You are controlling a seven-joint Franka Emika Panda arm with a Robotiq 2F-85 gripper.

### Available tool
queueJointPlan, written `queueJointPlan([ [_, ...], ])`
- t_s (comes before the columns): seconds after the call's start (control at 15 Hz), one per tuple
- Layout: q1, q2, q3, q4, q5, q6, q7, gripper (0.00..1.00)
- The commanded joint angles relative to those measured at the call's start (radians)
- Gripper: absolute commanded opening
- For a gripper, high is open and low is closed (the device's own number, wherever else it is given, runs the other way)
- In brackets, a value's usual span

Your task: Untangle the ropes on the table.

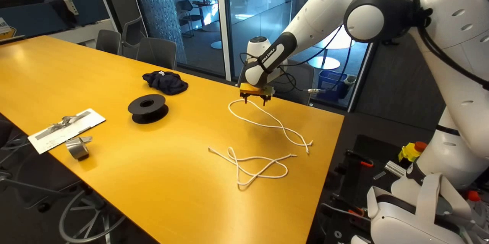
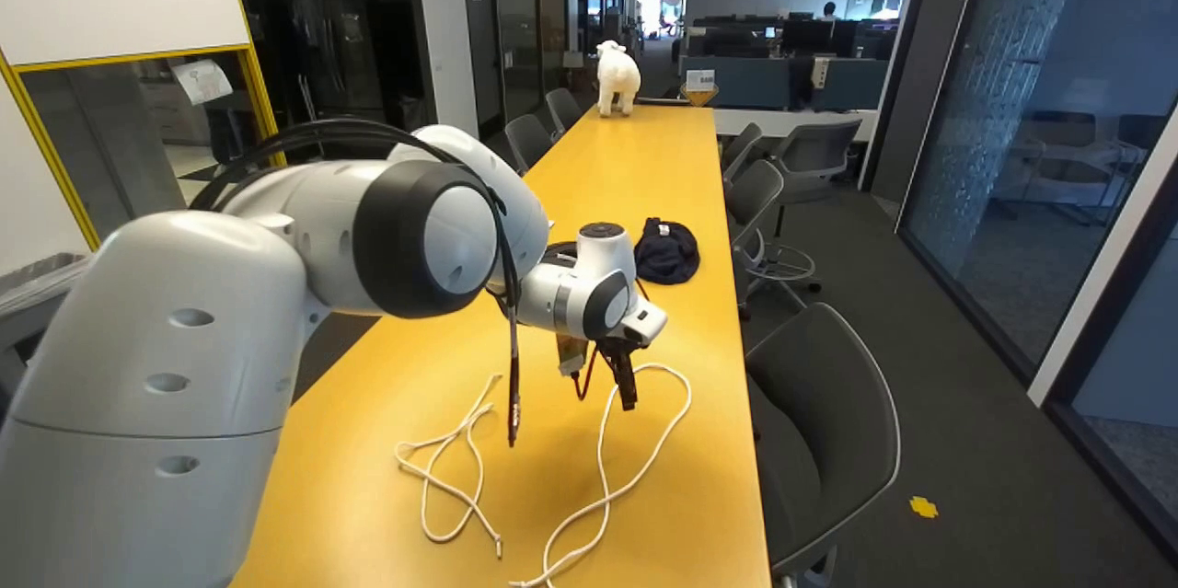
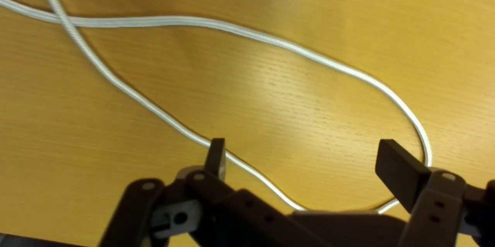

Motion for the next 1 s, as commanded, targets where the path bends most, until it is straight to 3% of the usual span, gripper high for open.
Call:
queueJointPlan([
  [0.0, -0.028, -0.198, 0.058, -0.244, -0.015, 0.011, -0.150, 1.00],
  [0.27, -0.082, -0.338, 0.124, -0.446, 0.029, 0.053, -0.371, 1.00],
  [0.47, -0.117, -0.394, 0.158, -0.536, 0.074, 0.031, -0.533, 1.00],
  [0.93, -0.188, -0.351, 0.221, -0.572, 0.154, -0.024, -0.853, 1.00],
])
